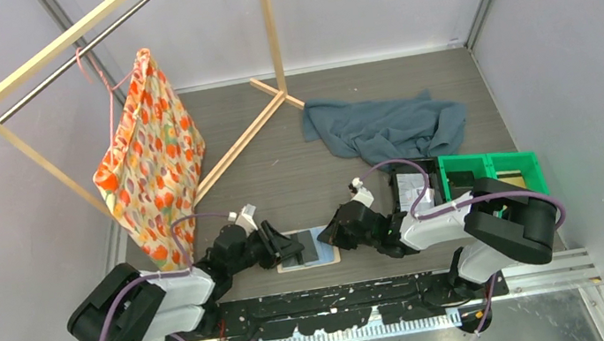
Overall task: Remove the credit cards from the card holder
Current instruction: Remove the credit card from the card holder.
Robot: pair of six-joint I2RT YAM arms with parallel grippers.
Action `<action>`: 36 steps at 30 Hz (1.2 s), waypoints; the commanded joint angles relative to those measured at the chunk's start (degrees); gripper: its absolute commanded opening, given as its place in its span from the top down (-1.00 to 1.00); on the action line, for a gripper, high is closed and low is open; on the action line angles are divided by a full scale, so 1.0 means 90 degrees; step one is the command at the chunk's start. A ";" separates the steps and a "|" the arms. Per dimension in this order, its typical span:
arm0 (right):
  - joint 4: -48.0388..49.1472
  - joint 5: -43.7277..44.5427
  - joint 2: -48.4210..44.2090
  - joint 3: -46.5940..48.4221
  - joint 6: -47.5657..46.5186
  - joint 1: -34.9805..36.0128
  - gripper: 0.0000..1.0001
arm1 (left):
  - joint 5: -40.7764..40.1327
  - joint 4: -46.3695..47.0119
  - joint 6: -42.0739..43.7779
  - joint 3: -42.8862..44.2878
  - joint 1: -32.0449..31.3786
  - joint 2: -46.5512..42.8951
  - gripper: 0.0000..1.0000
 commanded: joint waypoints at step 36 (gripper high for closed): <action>-0.2321 0.0156 -0.1770 0.0483 -0.0906 -0.0052 -0.16 | 0.0575 -0.5144 0.0998 0.1020 0.0544 -0.4173 0.99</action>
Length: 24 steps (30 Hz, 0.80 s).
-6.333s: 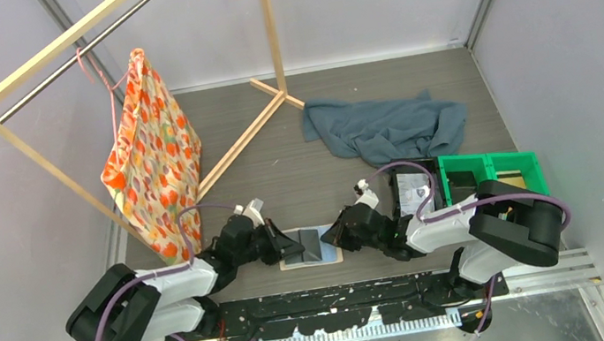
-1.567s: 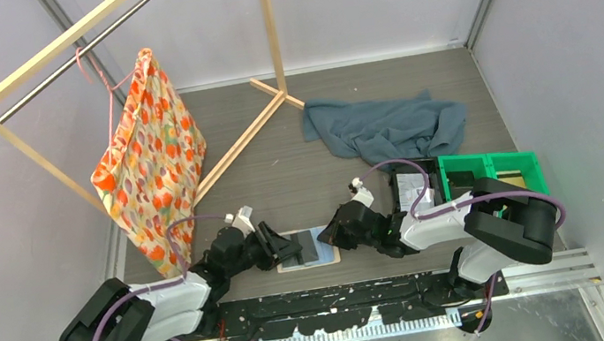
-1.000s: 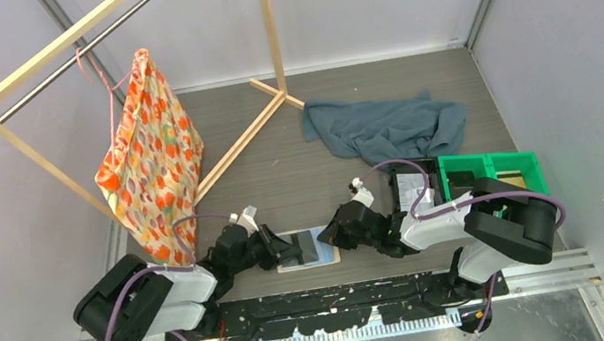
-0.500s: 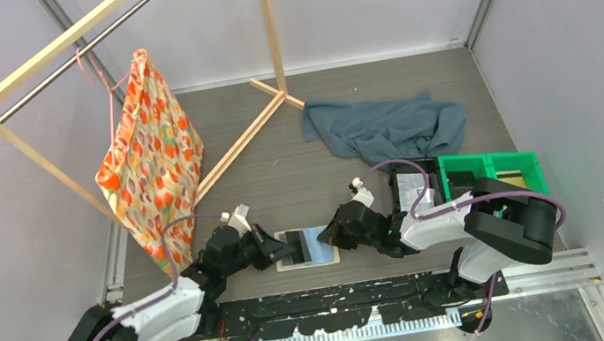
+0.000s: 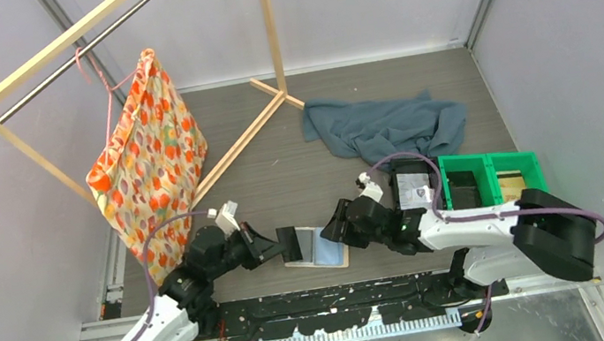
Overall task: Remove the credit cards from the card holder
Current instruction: Remove the credit card from the card holder.
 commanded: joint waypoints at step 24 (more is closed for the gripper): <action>0.4346 -0.2981 -0.0383 -0.0894 0.0022 -0.0387 -0.07 | 0.2093 0.2661 -0.0653 0.0536 0.0039 0.1371 0.99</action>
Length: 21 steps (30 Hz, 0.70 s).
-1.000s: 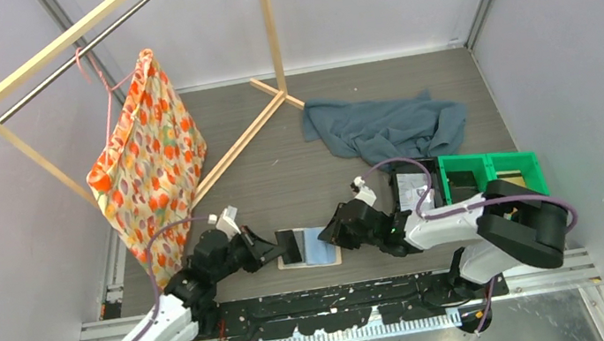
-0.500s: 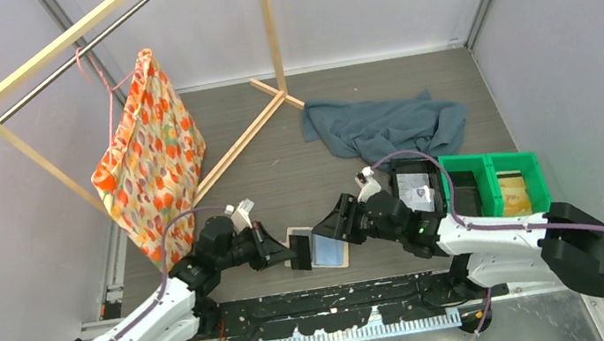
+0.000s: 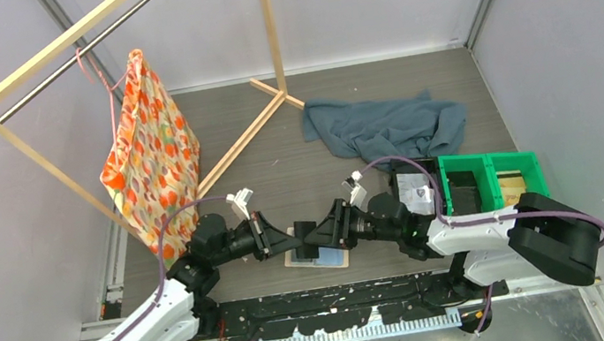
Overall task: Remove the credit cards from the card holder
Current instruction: Remove the credit card from the card holder.
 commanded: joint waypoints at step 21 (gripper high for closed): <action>0.1992 -0.0324 -0.0004 -0.0364 0.0605 -0.0077 0.44 | 0.0174 0.1025 -0.0366 -0.0228 0.0322 0.0215 0.99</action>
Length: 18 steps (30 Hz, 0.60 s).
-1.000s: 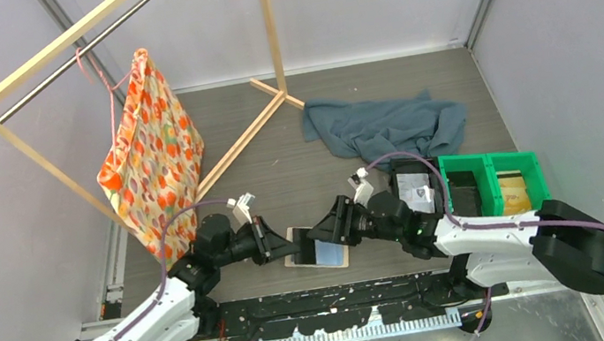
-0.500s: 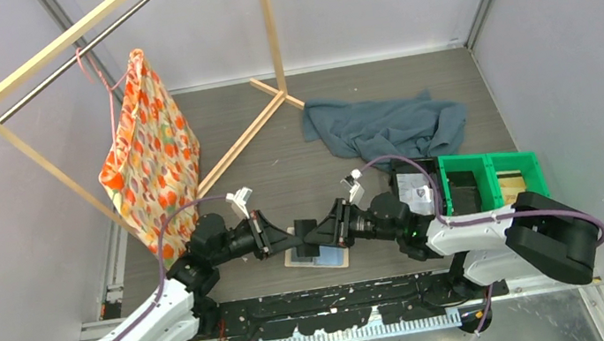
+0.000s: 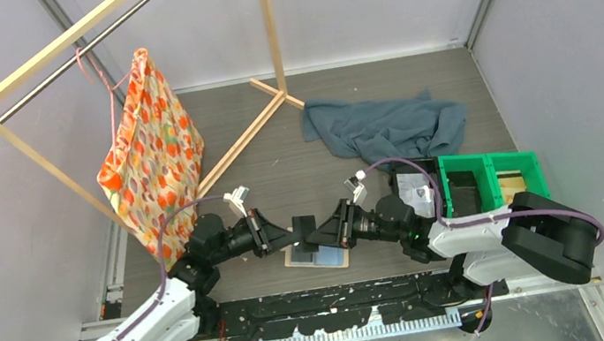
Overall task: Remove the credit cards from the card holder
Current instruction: Remove the credit card from the card holder.
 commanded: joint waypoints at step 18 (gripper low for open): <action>-0.0720 0.0700 -0.0671 0.0138 0.0038 -0.0160 0.99 | 0.0159 -0.0273 0.0333 0.0297 0.0097 0.0095 0.18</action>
